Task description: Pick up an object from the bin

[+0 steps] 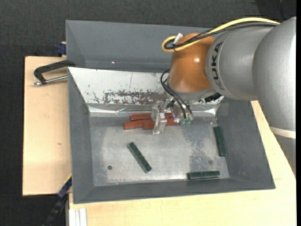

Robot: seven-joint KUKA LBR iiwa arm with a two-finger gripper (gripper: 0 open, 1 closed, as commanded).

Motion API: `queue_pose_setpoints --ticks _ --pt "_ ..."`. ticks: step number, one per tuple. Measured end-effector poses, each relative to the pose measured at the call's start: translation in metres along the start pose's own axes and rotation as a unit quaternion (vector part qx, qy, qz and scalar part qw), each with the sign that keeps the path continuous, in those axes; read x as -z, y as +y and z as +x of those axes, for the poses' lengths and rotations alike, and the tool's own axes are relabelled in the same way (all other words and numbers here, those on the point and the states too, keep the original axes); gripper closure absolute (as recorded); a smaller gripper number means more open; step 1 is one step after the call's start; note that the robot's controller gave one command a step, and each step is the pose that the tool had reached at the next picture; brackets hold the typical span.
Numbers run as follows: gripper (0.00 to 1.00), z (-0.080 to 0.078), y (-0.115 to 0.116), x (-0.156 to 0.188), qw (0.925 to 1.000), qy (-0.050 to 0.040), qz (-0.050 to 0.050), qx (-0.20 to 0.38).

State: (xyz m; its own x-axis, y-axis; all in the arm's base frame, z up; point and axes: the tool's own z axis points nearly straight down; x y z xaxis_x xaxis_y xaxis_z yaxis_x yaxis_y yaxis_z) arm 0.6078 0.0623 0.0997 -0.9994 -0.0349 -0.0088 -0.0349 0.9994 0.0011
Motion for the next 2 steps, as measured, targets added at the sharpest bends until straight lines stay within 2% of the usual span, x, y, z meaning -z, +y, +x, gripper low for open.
queue_pose_setpoints --ticks 2 --pt "1.0 -0.002 0.001 0.038 1.0 0.0008 0.0 0.0"
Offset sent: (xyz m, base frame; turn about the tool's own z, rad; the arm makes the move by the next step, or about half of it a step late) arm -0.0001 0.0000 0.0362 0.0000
